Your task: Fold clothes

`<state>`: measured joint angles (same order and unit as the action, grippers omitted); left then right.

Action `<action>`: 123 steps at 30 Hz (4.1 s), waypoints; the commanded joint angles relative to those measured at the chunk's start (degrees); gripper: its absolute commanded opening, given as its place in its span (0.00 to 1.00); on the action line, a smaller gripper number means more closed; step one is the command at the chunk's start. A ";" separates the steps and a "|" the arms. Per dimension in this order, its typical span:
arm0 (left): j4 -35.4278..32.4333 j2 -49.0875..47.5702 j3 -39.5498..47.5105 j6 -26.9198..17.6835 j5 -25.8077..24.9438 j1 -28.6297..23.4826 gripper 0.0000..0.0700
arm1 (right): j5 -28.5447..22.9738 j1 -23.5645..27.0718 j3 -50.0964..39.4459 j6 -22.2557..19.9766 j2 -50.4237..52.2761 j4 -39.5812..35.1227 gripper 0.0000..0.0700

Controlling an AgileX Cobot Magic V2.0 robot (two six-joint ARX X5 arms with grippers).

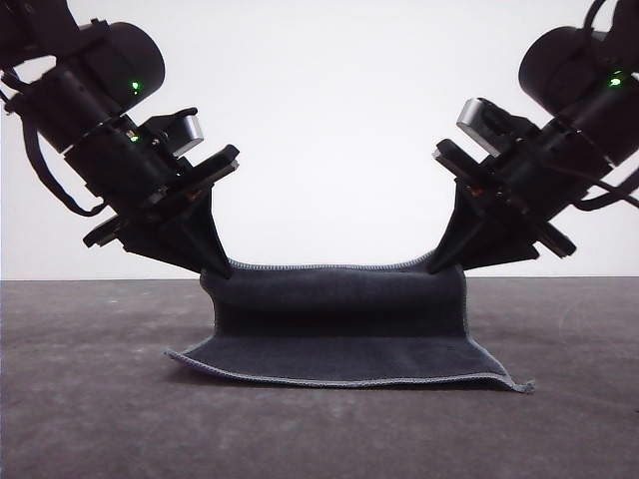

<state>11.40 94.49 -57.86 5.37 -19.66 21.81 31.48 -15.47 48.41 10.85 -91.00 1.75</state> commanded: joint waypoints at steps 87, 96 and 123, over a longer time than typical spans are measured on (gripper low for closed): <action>30.75 -57.73 18.40 7.80 13.42 1.17 0.44 | 11.18 0.92 -10.49 12.79 -2.43 0.90 0.34; 30.57 -57.78 18.40 7.80 13.43 1.17 0.44 | 11.18 0.94 -10.41 13.27 -2.95 0.88 0.00; 30.59 -57.84 18.40 7.78 13.44 1.17 0.44 | 7.23 -16.62 3.53 18.52 -4.09 -1.33 0.00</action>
<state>42.52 36.45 -38.89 12.95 -6.11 22.83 38.83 -31.47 51.01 27.41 -93.36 1.07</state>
